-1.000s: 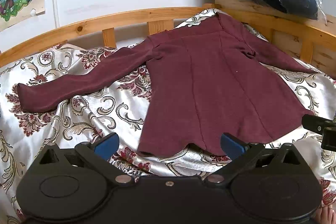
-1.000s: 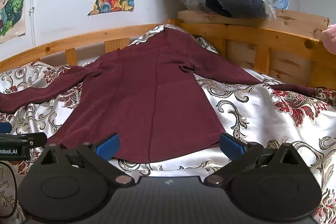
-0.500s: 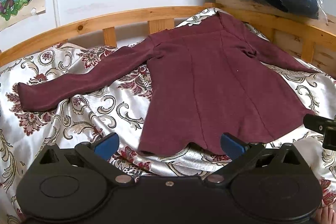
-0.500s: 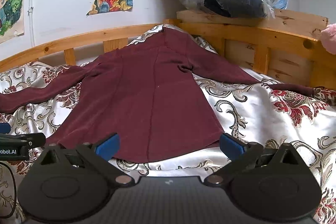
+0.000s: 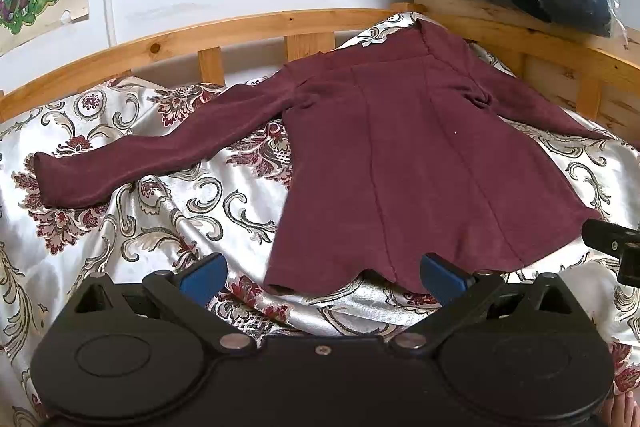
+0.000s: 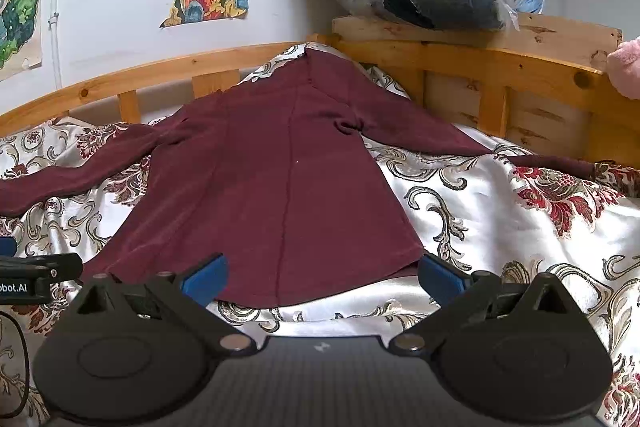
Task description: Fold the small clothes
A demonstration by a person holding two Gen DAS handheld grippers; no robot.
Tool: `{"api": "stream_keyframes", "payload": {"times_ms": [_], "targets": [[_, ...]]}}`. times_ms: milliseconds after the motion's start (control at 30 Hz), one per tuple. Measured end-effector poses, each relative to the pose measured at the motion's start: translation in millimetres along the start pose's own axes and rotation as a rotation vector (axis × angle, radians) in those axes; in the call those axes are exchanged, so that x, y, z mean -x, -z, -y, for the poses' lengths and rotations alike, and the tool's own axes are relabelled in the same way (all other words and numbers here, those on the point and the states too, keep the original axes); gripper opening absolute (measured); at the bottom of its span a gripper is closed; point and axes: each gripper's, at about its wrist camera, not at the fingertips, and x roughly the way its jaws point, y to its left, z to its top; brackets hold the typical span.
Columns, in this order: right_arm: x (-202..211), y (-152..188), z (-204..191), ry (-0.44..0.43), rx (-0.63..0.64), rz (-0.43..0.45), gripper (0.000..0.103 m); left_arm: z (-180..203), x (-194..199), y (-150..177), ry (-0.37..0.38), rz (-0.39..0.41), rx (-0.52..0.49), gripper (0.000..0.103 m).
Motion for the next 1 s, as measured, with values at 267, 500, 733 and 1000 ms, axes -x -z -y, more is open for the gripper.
{"api": "stream_keyframes", "payload": {"times_ms": [267,500,733,1000], "targets": [[-0.5,0.5,0.3,-0.002,-0.002,-0.001,0.103,-0.3,0.0,0.6,0.0,0.0,0.0,0.102],[-1.4,1.6,1.9,-0.004,-0.017,-0.004,0.103,-0.4,-0.1,0.1,0.001,-0.001,-0.001,0.102],[-1.5,1.5,1.9,-0.006,-0.019,-0.008,0.103,-1.2,-0.5,2.1,0.0,-0.002,0.001,0.102],[-1.9,1.6,2.4,-0.007,-0.019,-0.009,0.103,-1.6,-2.8,5.4,0.001,-0.006,0.006,0.102]]}}
